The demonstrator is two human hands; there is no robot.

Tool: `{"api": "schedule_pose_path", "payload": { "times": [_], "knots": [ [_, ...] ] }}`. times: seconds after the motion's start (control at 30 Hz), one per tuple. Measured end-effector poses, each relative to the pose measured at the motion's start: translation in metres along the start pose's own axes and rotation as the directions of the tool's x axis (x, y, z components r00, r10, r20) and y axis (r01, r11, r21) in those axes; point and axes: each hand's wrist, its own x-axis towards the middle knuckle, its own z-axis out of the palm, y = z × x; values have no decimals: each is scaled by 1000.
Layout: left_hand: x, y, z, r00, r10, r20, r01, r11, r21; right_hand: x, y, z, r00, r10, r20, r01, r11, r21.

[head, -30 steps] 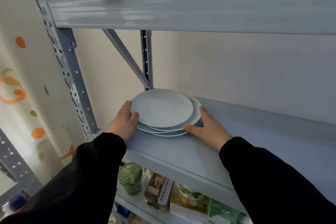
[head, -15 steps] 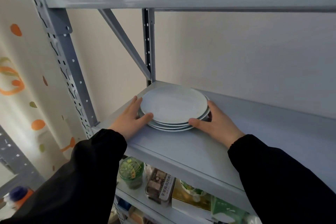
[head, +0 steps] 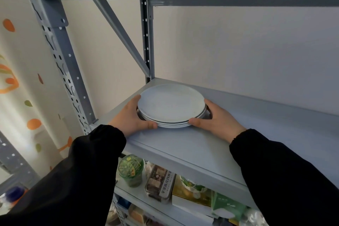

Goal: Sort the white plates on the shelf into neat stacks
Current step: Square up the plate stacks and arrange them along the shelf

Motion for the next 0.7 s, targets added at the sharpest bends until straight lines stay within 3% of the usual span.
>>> {"api": "schedule_pose_path", "payload": {
  "times": [0.17, 0.47, 0.7],
  "knots": [
    [-2, 7, 1, 998, 57, 7, -57, 998, 12, 2, 4, 1, 998, 39, -43, -39, 999, 2],
    [-2, 8, 2, 999, 45, -15, -45, 999, -14, 5, 4, 0, 999, 49, 6, -48, 990, -130],
    [0, 4, 2, 1000, 15, -11, -15, 1000, 12, 1, 1, -4, 1000, -21, 7, 21, 1000, -7]
  ]
}}
